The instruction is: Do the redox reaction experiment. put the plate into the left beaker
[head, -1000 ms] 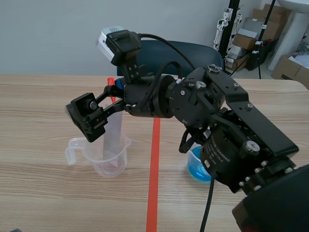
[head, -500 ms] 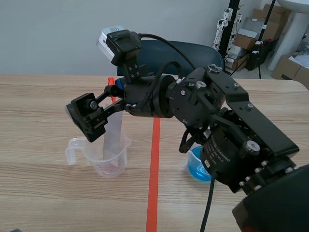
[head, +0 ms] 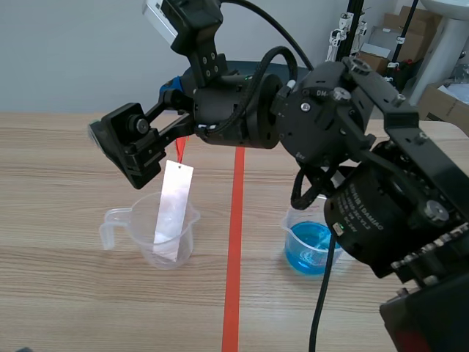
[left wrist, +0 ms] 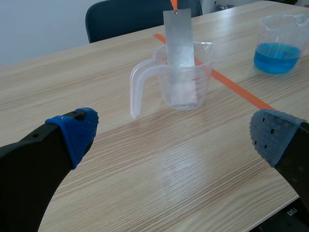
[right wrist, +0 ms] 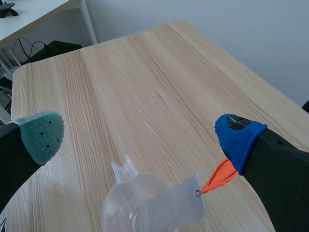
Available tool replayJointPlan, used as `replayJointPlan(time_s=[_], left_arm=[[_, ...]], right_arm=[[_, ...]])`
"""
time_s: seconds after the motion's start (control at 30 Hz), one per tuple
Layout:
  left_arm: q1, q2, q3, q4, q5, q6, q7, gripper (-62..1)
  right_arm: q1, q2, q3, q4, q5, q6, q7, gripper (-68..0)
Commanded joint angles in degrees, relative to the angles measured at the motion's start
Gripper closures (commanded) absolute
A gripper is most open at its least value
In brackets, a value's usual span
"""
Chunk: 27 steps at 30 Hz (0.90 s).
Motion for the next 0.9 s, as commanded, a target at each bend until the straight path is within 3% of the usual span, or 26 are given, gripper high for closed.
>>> replayJointPlan(time_s=[0.0, 0.87], left_arm=[[0.76, 0.26, -0.35, 0.31, -0.35, 0.04, -0.81, -62.3], [0.76, 0.26, -0.35, 0.31, -0.35, 0.04, -0.81, -62.3]], right_arm=[[1.16, 0.15, 0.26, 1.01, 0.74, 0.07, 0.2, -67.9], [1.16, 0.13, 0.26, 1.42, 0.24, 0.07, -0.72, -67.9]])
